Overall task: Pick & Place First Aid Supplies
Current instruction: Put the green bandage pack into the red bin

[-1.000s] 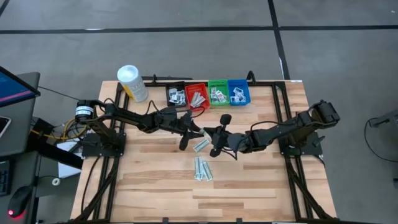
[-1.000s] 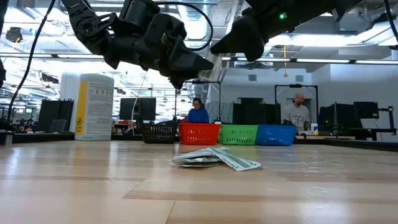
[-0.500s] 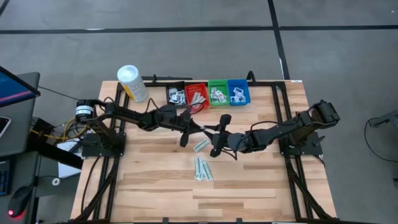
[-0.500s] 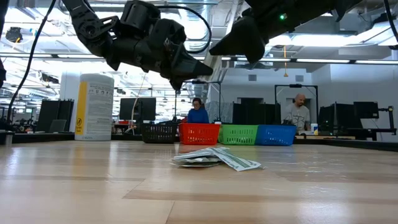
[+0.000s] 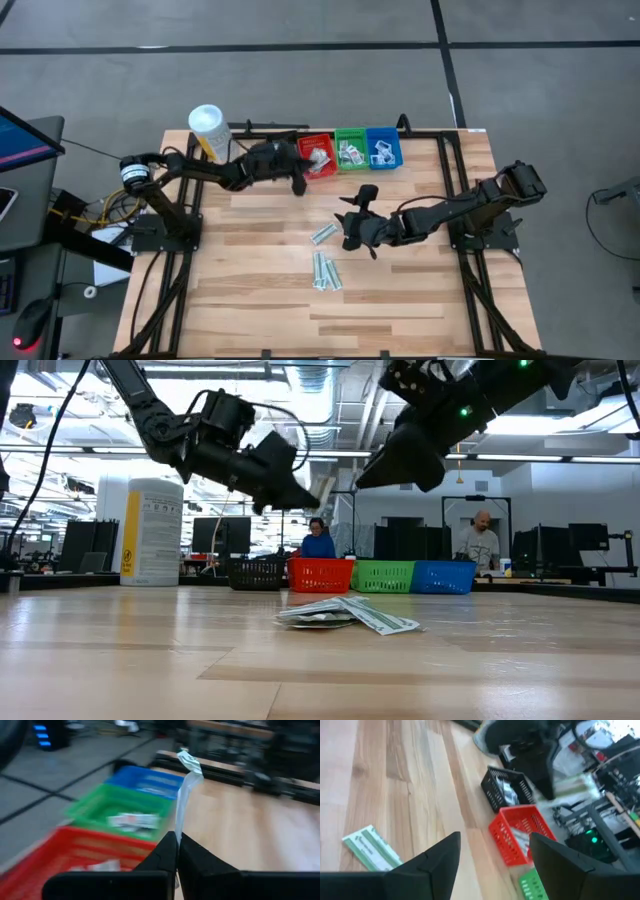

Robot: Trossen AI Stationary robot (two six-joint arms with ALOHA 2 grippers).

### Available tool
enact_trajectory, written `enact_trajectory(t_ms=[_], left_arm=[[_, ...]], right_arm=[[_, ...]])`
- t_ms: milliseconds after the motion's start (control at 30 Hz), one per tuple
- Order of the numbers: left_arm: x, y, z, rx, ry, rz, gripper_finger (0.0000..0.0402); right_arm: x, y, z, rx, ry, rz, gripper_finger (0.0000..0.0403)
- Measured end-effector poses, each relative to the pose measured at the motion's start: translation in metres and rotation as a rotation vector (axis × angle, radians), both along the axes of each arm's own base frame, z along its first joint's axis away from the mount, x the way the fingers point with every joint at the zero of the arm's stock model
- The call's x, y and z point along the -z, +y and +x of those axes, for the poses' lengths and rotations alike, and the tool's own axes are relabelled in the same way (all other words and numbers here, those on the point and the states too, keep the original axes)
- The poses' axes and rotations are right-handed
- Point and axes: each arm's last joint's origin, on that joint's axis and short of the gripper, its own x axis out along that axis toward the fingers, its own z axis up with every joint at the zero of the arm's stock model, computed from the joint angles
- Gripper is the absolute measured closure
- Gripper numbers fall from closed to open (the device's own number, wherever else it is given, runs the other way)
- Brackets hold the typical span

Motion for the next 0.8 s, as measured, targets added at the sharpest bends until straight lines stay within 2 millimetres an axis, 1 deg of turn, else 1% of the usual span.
enact_trajectory(t_ms=[133, 300, 433, 567, 667, 800], left_arm=[[-0.002, 0.025, -0.009, -0.1, -0.01, 0.005, 0.0395], [-0.007, 0.042, -0.01, -0.137, -0.029, 0.01, 0.0394], [-0.003, 0.045, -0.002, -0.116, -0.023, -0.003, 0.0394], [0.014, 0.046, 0.006, -0.113, 0.013, -0.051, 0.0394], [0.025, 0.049, 0.008, -0.121, 0.04, -0.068, 0.0394], [0.03, 0.049, 0.009, -0.121, 0.056, -0.076, 0.0394]], right_arm=[[0.003, -0.003, -0.001, 0.031, 0.001, 0.038, 0.018], [0.005, -0.01, -0.002, 0.087, -0.019, 0.092, 0.0196], [0.006, -0.015, -0.001, 0.081, -0.025, 0.138, 0.0207], [0.006, -0.017, 0.0, 0.063, -0.02, 0.161, 0.0217], [0.006, -0.016, 0.0, 0.061, -0.02, 0.162, 0.0223], [0.006, -0.015, 0.0, 0.058, -0.02, 0.163, 0.023]])
